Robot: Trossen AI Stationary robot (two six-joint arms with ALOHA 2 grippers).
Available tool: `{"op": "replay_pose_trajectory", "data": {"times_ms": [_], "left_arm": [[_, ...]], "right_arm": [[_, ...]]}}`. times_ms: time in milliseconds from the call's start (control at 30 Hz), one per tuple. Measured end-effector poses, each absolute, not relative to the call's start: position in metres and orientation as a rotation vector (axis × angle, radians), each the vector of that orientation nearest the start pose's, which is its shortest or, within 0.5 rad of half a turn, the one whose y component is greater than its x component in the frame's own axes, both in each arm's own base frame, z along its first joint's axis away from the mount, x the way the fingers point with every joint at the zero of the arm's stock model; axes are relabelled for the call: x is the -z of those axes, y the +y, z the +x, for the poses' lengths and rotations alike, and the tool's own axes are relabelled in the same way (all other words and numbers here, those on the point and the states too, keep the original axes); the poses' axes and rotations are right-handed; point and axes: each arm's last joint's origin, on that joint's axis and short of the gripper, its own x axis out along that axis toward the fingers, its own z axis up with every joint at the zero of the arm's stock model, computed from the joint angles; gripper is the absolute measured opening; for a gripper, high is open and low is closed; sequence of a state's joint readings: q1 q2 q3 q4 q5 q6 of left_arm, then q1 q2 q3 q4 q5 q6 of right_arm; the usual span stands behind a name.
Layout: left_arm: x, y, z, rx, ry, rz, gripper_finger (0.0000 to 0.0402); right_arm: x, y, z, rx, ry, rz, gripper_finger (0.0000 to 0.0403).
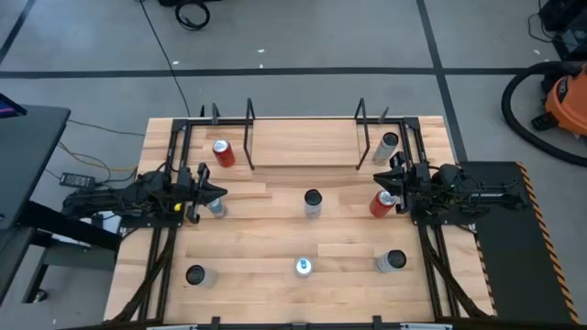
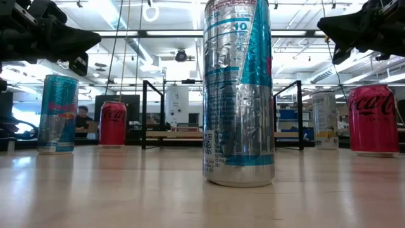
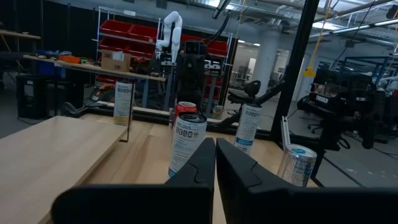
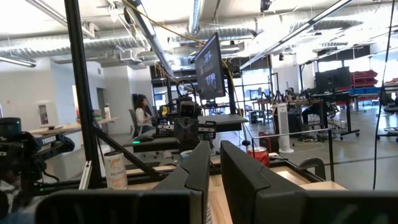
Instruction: Place canned beverage on shelf
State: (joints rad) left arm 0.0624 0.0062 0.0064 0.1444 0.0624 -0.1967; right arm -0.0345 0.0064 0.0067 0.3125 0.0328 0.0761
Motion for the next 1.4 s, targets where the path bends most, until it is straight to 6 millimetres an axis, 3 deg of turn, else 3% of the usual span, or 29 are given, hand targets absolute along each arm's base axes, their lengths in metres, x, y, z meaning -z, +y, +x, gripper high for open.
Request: {"op": "replay_pose_trajectory", "data": {"times_ms": [1167,1400], "left_arm": [[-0.1793,0.0042,0.0965,0.016,-0.145,-0.212,0.0016],[-0.1806,0.0047,0.0963,-0.003,-0.160,-0.139,0.0016]], "right_arm": [[-0.1950,-0.0041,0.0929,0.054,-0.315,0.075,0.0048],[-0.1949,-0.0041,0.0929,0.055,-0.315,0.076,0.0048]]}}
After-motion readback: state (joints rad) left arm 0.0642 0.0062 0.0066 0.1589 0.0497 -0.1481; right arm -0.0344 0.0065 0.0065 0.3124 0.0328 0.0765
